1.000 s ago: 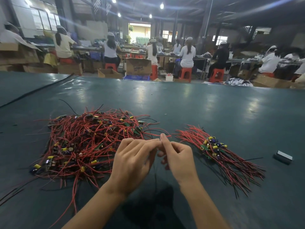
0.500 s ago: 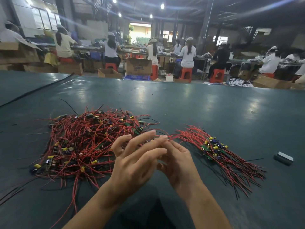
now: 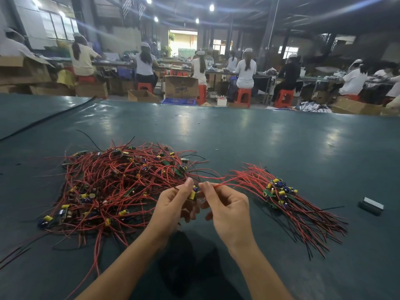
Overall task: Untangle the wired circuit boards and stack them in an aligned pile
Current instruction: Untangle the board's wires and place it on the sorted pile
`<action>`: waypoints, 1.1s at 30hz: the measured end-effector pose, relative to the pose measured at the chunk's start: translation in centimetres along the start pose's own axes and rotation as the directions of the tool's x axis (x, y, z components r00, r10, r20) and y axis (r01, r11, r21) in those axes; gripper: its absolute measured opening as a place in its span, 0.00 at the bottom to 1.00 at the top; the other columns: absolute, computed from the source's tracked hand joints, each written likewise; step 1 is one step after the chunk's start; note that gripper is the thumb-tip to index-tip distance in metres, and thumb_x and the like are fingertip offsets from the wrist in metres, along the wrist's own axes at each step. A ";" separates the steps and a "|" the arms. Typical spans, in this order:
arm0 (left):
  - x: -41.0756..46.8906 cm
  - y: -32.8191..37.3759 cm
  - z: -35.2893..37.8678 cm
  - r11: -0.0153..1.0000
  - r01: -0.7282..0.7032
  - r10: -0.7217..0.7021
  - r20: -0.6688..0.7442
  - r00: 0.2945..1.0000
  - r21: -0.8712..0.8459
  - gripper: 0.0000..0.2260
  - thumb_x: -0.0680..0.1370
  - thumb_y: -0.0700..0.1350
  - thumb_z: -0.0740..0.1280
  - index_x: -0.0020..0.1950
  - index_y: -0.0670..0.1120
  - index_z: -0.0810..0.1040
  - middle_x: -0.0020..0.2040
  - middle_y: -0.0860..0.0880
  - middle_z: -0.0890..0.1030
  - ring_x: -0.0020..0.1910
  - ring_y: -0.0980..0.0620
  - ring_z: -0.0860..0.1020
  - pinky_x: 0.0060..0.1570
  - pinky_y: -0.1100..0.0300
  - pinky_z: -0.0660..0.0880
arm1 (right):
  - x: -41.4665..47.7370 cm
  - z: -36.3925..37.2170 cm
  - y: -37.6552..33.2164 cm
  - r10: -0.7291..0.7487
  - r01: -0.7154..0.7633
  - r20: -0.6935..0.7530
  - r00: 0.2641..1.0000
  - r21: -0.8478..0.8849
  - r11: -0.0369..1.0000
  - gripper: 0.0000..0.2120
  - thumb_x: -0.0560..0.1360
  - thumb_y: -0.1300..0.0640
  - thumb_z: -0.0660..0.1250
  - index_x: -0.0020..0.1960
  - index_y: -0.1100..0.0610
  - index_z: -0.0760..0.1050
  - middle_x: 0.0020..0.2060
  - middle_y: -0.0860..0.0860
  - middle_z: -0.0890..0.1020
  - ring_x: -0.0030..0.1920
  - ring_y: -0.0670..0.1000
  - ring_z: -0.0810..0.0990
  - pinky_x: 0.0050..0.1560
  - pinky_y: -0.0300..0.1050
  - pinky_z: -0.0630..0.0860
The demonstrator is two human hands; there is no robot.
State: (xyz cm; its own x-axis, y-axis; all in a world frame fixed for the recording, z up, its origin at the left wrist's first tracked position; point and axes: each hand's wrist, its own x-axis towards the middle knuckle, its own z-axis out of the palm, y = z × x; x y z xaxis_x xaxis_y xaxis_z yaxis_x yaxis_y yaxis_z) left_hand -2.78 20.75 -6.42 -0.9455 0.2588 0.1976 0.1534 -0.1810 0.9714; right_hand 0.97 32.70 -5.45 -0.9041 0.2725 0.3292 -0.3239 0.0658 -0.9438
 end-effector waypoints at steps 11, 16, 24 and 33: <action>0.4 -0.9 0.1 0.996 -0.009 0.013 -0.046 0.999 0.089 0.18 0.70 0.61 0.68 0.31 0.48 0.80 0.29 0.46 0.80 0.29 0.52 0.78 0.32 0.63 0.76 | -0.1 1.0 0.8 0.388 -0.374 -0.045 0.921 0.182 0.909 0.07 0.72 0.50 0.74 0.38 0.51 0.86 0.36 0.54 0.86 0.36 0.51 0.82 0.37 0.48 0.80; 0.5 -1.3 0.3 0.994 -0.057 0.067 -0.112 0.991 0.091 0.15 0.69 0.55 0.71 0.27 0.48 0.77 0.26 0.49 0.78 0.26 0.56 0.75 0.28 0.66 0.72 | 0.1 1.1 1.0 0.456 -0.426 -0.086 0.886 0.239 0.873 0.09 0.73 0.52 0.74 0.34 0.50 0.86 0.31 0.49 0.83 0.36 0.51 0.79 0.35 0.44 0.75; 0.9 -1.5 0.1 1.000 -0.021 0.023 -0.230 0.973 0.012 0.22 0.76 0.44 0.71 0.22 0.50 0.71 0.22 0.51 0.72 0.24 0.55 0.70 0.24 0.65 0.67 | 1.6 -0.7 0.6 0.556 -0.457 -0.214 0.803 0.378 0.805 0.08 0.72 0.54 0.75 0.35 0.55 0.85 0.27 0.44 0.81 0.23 0.40 0.72 0.24 0.36 0.68; 0.6 -1.2 0.4 1.000 0.014 -0.015 -0.204 0.979 -0.007 0.19 0.76 0.43 0.70 0.25 0.47 0.72 0.26 0.46 0.73 0.23 0.54 0.70 0.24 0.64 0.68 | 1.5 -1.4 0.3 0.511 -0.354 -0.241 0.825 0.485 0.800 0.07 0.73 0.57 0.74 0.37 0.55 0.85 0.39 0.51 0.87 0.37 0.45 0.85 0.25 0.39 0.76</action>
State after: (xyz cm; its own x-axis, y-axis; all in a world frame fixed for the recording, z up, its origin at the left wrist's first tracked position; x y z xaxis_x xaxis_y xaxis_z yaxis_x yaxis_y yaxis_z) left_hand -3.45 21.50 -7.40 -0.9864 0.0625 0.1520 0.1383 -0.1839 0.9732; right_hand -0.15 34.50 -5.30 -0.8443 0.4897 -0.2177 -0.0746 -0.5096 -0.8572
